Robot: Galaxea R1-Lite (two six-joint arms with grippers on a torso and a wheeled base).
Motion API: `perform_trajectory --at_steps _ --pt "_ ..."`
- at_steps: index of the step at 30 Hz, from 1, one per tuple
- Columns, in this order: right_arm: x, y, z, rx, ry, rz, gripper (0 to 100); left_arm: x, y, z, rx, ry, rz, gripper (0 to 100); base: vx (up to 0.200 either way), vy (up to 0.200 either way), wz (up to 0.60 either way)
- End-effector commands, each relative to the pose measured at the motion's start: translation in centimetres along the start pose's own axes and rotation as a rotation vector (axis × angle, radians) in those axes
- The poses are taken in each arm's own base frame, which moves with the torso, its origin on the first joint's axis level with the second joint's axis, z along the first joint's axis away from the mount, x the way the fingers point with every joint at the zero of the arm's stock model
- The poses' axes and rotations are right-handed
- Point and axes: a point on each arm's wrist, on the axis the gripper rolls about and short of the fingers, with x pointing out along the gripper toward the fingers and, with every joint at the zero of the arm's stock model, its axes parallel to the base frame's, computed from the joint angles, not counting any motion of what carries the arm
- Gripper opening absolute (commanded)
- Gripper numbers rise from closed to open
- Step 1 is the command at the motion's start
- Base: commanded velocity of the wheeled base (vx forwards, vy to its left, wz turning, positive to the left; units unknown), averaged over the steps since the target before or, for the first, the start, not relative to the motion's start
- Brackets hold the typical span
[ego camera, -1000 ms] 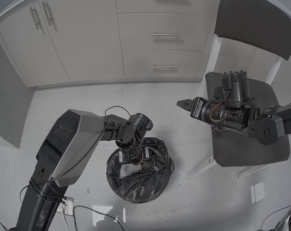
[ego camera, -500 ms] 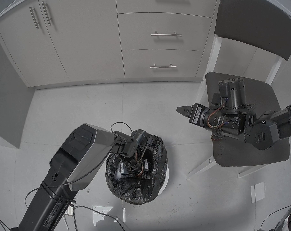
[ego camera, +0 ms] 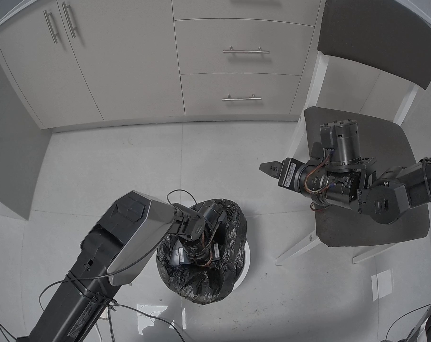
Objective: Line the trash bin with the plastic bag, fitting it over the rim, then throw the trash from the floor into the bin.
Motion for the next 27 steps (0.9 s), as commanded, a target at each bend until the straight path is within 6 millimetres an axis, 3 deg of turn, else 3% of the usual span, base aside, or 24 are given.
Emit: perform_trajectory --at_steps 1,3,4,7,8,11,13,16,17,23,27 --pt "0.0 0.1 -0.7 -0.01 0.031 0.014 100 -0.4 0.0 0.1 -0.005 -0.006 0.003 0 0.0 0.0 0.0" --pt "0.0 0.3 -1.2 -0.02 0.056 0.031 100 -1.1 -0.1 0.4 -0.009 -0.021 0.003 0 0.0 0.0 0.0" --pt "0.3 0.7 -2.2 -0.052 0.085 0.042 100 -2.4 -0.1 1.0 -0.021 -0.048 -0.004 0 0.0 0.0 0.0" --pt "1.4 1.1 -4.1 -0.097 0.128 0.017 100 -3.7 0.0 1.7 -0.046 -0.071 -0.016 0 0.0 0.0 0.0" --pt "2.4 1.2 -5.5 -0.122 0.146 -0.02 100 -4.4 0.3 2.2 -0.062 -0.084 -0.024 0 0.0 0.0 0.0" --pt "3.8 1.2 -7.2 -0.148 0.159 -0.079 100 -4.8 0.7 2.7 -0.085 -0.09 -0.025 0 0.0 0.0 0.0" --pt "5.5 0.9 -9.5 -0.18 0.174 -0.157 100 -5.0 1.9 3.5 -0.148 -0.098 -0.021 0 0.0 0.0 0.0" --pt "6.2 0.6 -10.8 -0.2 0.186 -0.195 100 -5.1 2.8 4.1 -0.2 -0.103 -0.02 0 0.0 0.0 0.0" --pt "6.5 0.4 -11.7 -0.222 0.205 -0.227 100 -5.1 3.9 4.7 -0.253 -0.097 -0.017 0 0.0 0.0 0.0" --pt "6.9 0.8 -11.8 -0.233 0.221 -0.246 100 -5.3 5.6 5.8 -0.355 -0.082 -0.036 0 0.0 0.0 0.0" --pt "6.7 2.8 -11.6 -0.261 0.205 -0.19 100 -5.6 6.1 6.3 -0.418 -0.064 -0.089 0 0.0 0.0 0.0"
